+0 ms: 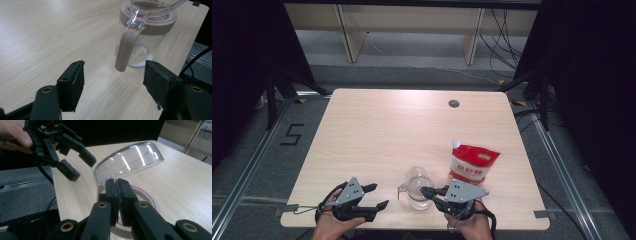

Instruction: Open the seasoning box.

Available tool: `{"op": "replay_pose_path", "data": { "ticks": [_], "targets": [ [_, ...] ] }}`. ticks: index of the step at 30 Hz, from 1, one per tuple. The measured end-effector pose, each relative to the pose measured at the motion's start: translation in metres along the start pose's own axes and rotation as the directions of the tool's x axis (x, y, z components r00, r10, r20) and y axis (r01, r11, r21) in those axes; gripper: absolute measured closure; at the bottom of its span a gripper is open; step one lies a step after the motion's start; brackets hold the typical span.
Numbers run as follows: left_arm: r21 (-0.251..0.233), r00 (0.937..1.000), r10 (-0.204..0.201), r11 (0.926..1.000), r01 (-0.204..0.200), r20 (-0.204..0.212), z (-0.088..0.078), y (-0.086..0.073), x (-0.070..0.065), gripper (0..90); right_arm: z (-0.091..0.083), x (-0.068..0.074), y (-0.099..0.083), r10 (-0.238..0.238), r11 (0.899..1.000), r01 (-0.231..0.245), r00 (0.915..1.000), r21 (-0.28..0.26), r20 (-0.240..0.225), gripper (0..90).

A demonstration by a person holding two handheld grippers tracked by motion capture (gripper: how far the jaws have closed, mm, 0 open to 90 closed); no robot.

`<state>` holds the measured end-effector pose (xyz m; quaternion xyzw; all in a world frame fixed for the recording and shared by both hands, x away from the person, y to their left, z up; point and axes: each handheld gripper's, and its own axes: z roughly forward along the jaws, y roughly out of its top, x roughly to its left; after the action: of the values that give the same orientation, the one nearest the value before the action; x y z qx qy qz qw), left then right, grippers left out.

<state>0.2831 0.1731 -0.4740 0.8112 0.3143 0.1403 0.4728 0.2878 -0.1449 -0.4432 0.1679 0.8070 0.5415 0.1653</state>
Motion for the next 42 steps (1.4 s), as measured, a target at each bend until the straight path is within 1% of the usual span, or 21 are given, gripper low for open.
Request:
{"op": "replay_pose_path", "data": {
  "ticks": [2, 3, 6, 8, 11, 12, 13, 14, 15, 16, 17, 19, 24, 28, 29, 33, 34, 37, 39, 40, 42],
  "targets": [
    [-0.004, 1.0, 0.0, 1.0, 0.0, -0.006, -0.001, 0.0, -0.001, 29.4, 0.002, 0.002, 0.002, 0.007, 1.0, -0.007, 0.9999, 0.01, -0.015, 87.4],
    [-0.006, 0.9999, 0.0, 1.0, 0.0, -0.011, -0.001, 0.0, -0.001, 28.3, 0.004, 0.003, 0.002, 0.006, 1.0, -0.006, 0.9999, -0.004, -0.014, 87.1],
    [0.016, 0.9997, 0.026, 0.9996, -0.026, -0.004, -0.001, -0.001, 0.001, 26.3, 0.006, 0.004, 0.003, 0.0, 1.0, 0.0, 0.9998, -0.002, -0.02, 87.0],
    [0.018, 0.9998, 0.017, 0.9997, -0.017, -0.006, 0.0, -0.004, 0.001, 25.7, 0.007, 0.005, 0.004, -0.012, 1.0, 0.011, 0.9998, -0.005, -0.017, 86.9],
    [0.018, 0.9999, 0.011, 0.9998, -0.011, -0.01, 0.001, -0.007, 0.002, 24.5, 0.01, 0.007, 0.006, -0.007, 1.0, 0.007, 0.9993, 0.002, -0.037, 86.7],
    [0.037, 0.9996, 0.025, 0.999, -0.024, -0.014, 0.0, -0.007, 0.003, 24.3, 0.011, 0.008, 0.006, -0.011, 1.0, 0.011, 0.9993, -0.004, -0.036, 86.6],
    [0.024, 0.9999, 0.011, 0.9997, -0.011, -0.009, 0.0, -0.008, 0.002, 24.1, 0.011, 0.008, 0.007, -0.012, 1.0, 0.012, 0.9993, 0.0, -0.035, 86.6],
    [0.029, 0.9997, 0.021, 0.9994, -0.021, -0.009, 0.0, -0.008, 0.003, 23.9, 0.012, 0.008, 0.008, -0.014, 1.0, 0.014, 0.9992, -0.002, -0.037, 86.4],
    [0.029, 0.9999, 0.013, 0.9995, -0.013, -0.006, 0.0, -0.009, 0.002, 23.8, 0.014, 0.009, 0.008, -0.018, 1.0, 0.018, 0.9986, 0.0, -0.05, 86.3],
    [0.03, 0.9999, 0.01, 0.9995, -0.01, -0.005, 0.0, -0.01, 0.002, 23.8, 0.014, 0.009, 0.009, -0.021, 1.0, 0.021, 0.9989, 0.008, -0.043, 86.1],
    [0.029, 0.9999, 0.007, 0.9996, -0.007, -0.008, 0.0, -0.01, 0.002, 23.8, 0.015, 0.012, 0.009, 0.002, 1.0, -0.002, 0.9993, 0.001, -0.037, 85.9],
    [0.027, 1.0, 0.007, 0.9996, -0.007, 0.002, 0.0, -0.011, 0.003, 23.7, 0.018, 0.011, 0.01, -0.029, 1.0, 0.029, 0.9987, -0.006, -0.041, 85.8],
    [0.024, 1.0, 0.0, 0.9997, 0.0, 0.0, 0.001, -0.011, 0.002, 23.7, 0.02, 0.013, 0.011, -0.022, 1.0, 0.023, 0.9979, 0.013, -0.061, 84.8],
    [0.031, 1.0, 0.003, 0.9995, -0.003, 0.0, 0.001, -0.012, 0.003, 23.8, 0.02, 0.01, 0.01, -0.034, 0.999, 0.034, 0.998, -0.007, -0.054, 84.2],
    [0.032, 1.0, -0.001, 0.9995, 0.001, -0.005, 0.001, -0.012, 0.002, 23.8, 0.019, 0.011, 0.01, -0.008, 1.0, 0.008, 0.9983, -0.004, -0.057, 83.8],
    [0.019, 1.0, -0.001, 0.9998, 0.001, 0.005, 0.003, -0.013, 0.002, 23.7, 0.015, 0.007, 0.01, -0.028, 1.0, 0.027, 0.9988, -0.007, -0.04, 81.3],
    [0.034, 1.0, 0.005, 0.9994, -0.005, 0.008, 0.002, -0.013, 0.003, 23.6, 0.011, 0.004, 0.009, -0.025, 1.0, 0.025, 0.9986, -0.008, -0.047, 79.9],
    [0.046, 1.0, 0.005, 0.9989, -0.005, 0.002, 0.003, -0.014, 0.003, 22.3, -0.001, -0.004, 0.004, 0.001, 1.0, -0.001, 0.9998, -0.017, -0.018, 77.2],
    [0.045, 0.9998, 0.019, 0.9988, -0.019, 0.01, 0.004, -0.014, 0.004, 22.2, -0.009, -0.011, 0.001, 0.005, 1.0, -0.005, 0.9999, -0.03, -0.009, 74.8],
    [0.04, 0.9997, 0.022, 0.999, -0.022, 0.011, 0.004, -0.014, 0.004, 21.9, -0.013, -0.012, -0.001, 0.026, 0.999, -0.026, 0.9996, -0.027, 0.009, 74.3],
    [0.037, 0.9999, 0.014, 0.9992, -0.014, 0.003, 0.004, -0.014, 0.004, 20.7, -0.02, -0.018, -0.004, 0.019, 0.999, -0.018, 0.9998, -0.043, 0.007, 71.7]
  ]
}}
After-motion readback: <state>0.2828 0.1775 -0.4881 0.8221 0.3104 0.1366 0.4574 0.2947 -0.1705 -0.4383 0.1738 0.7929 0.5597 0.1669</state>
